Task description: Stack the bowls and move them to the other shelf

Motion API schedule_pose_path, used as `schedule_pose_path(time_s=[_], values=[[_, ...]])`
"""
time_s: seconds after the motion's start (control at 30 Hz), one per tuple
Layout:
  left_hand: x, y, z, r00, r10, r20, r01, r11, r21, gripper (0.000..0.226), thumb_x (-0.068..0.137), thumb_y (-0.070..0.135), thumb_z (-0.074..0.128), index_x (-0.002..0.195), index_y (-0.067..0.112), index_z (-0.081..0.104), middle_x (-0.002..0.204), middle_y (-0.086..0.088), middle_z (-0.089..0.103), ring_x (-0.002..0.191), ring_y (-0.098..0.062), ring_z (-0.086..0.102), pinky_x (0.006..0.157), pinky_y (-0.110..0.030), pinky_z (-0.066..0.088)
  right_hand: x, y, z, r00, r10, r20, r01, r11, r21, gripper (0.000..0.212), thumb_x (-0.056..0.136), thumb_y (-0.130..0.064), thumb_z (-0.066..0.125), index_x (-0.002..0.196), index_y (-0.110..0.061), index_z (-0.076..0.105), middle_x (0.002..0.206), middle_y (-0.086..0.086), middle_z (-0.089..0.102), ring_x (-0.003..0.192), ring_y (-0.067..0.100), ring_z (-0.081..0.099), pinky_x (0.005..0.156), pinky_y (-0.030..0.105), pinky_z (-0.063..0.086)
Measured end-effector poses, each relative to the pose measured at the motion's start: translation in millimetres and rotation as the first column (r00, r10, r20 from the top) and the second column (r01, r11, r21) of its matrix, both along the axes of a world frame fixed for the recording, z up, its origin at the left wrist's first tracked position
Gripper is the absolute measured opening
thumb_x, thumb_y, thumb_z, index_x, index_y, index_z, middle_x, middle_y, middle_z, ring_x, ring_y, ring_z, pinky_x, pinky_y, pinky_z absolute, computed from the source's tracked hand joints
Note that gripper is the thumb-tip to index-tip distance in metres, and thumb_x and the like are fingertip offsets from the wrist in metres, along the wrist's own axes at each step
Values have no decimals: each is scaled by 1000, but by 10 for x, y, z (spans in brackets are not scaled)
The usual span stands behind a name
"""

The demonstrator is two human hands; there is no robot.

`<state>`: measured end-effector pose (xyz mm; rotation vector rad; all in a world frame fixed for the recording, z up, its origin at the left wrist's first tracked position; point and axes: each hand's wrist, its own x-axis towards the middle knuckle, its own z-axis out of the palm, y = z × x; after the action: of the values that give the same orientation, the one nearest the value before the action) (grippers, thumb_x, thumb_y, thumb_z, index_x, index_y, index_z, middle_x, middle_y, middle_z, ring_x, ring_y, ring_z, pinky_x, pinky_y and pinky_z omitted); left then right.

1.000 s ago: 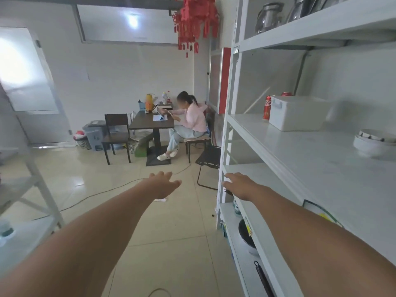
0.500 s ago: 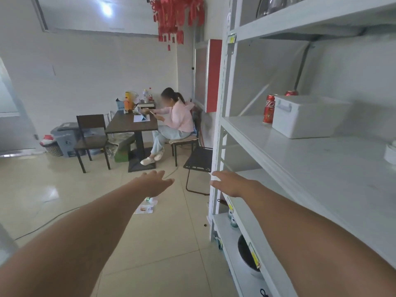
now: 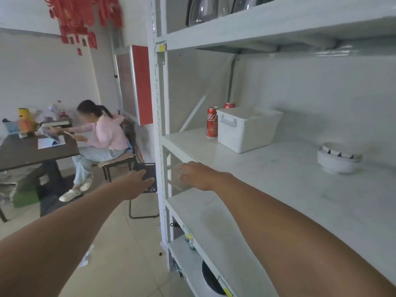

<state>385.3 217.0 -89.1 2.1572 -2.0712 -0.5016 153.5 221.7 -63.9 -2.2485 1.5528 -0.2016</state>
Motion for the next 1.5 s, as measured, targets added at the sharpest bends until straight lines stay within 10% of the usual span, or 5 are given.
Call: schedule_pose_path(time_s=[0.43,0.8,1.03,1.3,1.5], values=[[-2545,-846,333,840,-538,-72,517,833,-196,74,94,60,38,152,16,23,156,-15,28,141,-31,33,114,-43,28,-2604,203,556,825,-564,22,553,800,-232,53,105,-46,44,151,-19,44,153,12,43,143,31,41,116,44,35],[-4224,-902,297,578,-731,-363,733,660,-162,133,48,70,71,153,12,14,154,-19,29,140,-33,34,108,-42,34,-4092,2124,735,240,-971,21,936,225,-272,70,99,-54,54,158,-24,31,162,8,33,150,30,31,120,47,27],[-4636,-929,301,480,-770,-420,780,594,-199,149,30,72,68,154,14,9,156,-16,24,141,-34,30,108,-43,33,-4131,2867,533,-94,-944,315,989,-124,-76,114,74,-59,82,161,-24,17,160,14,24,149,36,28,115,50,37],[-4977,-961,194,431,-646,-631,698,681,-221,139,49,49,88,153,12,5,155,-16,26,141,-33,30,108,-42,33,-4107,2934,-9,-135,-669,731,990,-117,77,126,66,-28,97,160,-21,13,142,-4,39,129,18,43,105,34,41],[-5136,-971,191,324,-561,-762,675,701,-230,146,39,47,92,153,19,5,155,-12,27,141,-29,32,113,-46,31,-4234,2933,-311,34,-419,907,998,62,-9,94,45,-14,102,130,-8,62,118,12,75,110,28,72,87,38,62]])
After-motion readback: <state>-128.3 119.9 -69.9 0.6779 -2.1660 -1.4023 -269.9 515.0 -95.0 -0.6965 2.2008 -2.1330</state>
